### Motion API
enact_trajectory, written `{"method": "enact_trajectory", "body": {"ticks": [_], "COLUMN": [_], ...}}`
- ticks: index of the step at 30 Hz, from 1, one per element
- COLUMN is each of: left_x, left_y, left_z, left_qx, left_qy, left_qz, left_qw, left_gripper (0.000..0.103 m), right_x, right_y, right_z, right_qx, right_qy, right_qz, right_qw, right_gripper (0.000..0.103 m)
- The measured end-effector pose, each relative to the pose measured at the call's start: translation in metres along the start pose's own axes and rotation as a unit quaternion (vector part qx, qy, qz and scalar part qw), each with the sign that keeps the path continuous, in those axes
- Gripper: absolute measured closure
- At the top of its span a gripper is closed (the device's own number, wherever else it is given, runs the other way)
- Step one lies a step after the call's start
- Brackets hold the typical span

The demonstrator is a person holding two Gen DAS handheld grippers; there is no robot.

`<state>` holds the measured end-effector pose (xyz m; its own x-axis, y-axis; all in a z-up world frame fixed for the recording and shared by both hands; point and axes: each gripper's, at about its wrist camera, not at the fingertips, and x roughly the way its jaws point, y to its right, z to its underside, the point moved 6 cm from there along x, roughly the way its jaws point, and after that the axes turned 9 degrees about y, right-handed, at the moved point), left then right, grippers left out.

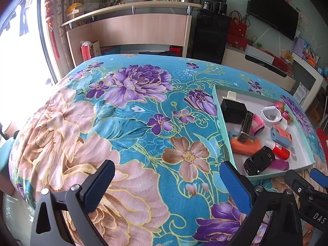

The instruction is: Organize rigid objects

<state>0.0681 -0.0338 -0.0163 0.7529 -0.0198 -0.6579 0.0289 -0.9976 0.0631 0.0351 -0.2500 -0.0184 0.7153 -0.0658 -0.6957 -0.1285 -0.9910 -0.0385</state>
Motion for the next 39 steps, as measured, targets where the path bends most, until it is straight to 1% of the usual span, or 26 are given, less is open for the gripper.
{"method": "enact_trajectory", "body": {"ticks": [2, 4, 5, 10, 12, 16, 21, 25, 28, 29, 34, 39], "left_x": [-0.002, -0.003, -0.003, -0.011, -0.015, -0.018, -0.021, -0.018, -0.016, -0.016, -0.015, -0.013], "left_y": [-0.002, -0.004, -0.006, -0.015, -0.018, -0.018, -0.017, -0.019, -0.019, -0.020, -0.026, -0.027], "left_z": [0.007, 0.016, 0.019, 0.027, 0.028, 0.029, 0.030, 0.034, 0.037, 0.038, 0.042, 0.043], "left_qx": [0.004, 0.006, 0.004, -0.008, -0.010, -0.007, -0.005, -0.006, -0.002, -0.003, -0.013, -0.014], "left_qy": [-0.006, -0.018, -0.023, -0.010, 0.003, 0.015, 0.022, 0.011, 0.001, -0.001, -0.009, -0.016], "left_qz": [-0.004, -0.010, -0.011, -0.029, -0.037, -0.044, -0.040, -0.047, -0.048, -0.047, -0.051, -0.053], "left_qw": [1.0000, 0.9998, 0.9997, 0.9995, 0.9993, 0.9989, 0.9990, 0.9988, 0.9989, 0.9989, 0.9986, 0.9984], "left_gripper": [0.000, 0.000, 0.000, 0.000, 0.000, 0.000, 0.000, 0.000, 0.000, 0.000, 0.000, 0.000], "right_x": [-0.004, -0.008, -0.008, -0.015, -0.015, -0.013, -0.013, -0.015, -0.008, -0.008, -0.014, -0.015], "right_y": [-0.003, -0.005, -0.006, -0.007, -0.008, -0.011, -0.009, -0.003, -0.001, 0.001, 0.001, -0.003], "right_z": [0.003, 0.007, 0.009, 0.014, 0.017, 0.025, 0.026, 0.029, 0.039, 0.039, 0.038, 0.037], "right_qx": [-0.001, -0.005, -0.007, -0.004, -0.005, -0.010, -0.004, 0.008, 0.010, 0.014, 0.012, 0.000], "right_qy": [0.014, 0.023, 0.026, 0.044, 0.044, 0.040, 0.044, 0.041, 0.017, 0.016, 0.032, 0.034], "right_qz": [0.006, 0.021, 0.021, 0.017, 0.016, 0.018, 0.019, 0.022, 0.025, 0.028, 0.026, 0.027], "right_qw": [1.000, 1.000, 0.999, 0.999, 0.999, 0.999, 0.999, 0.999, 0.999, 0.999, 0.999, 0.999], "right_gripper": [0.000, 0.000, 0.000, 0.000, 0.000, 0.000, 0.000, 0.000, 0.000, 0.000, 0.000, 0.000]}}
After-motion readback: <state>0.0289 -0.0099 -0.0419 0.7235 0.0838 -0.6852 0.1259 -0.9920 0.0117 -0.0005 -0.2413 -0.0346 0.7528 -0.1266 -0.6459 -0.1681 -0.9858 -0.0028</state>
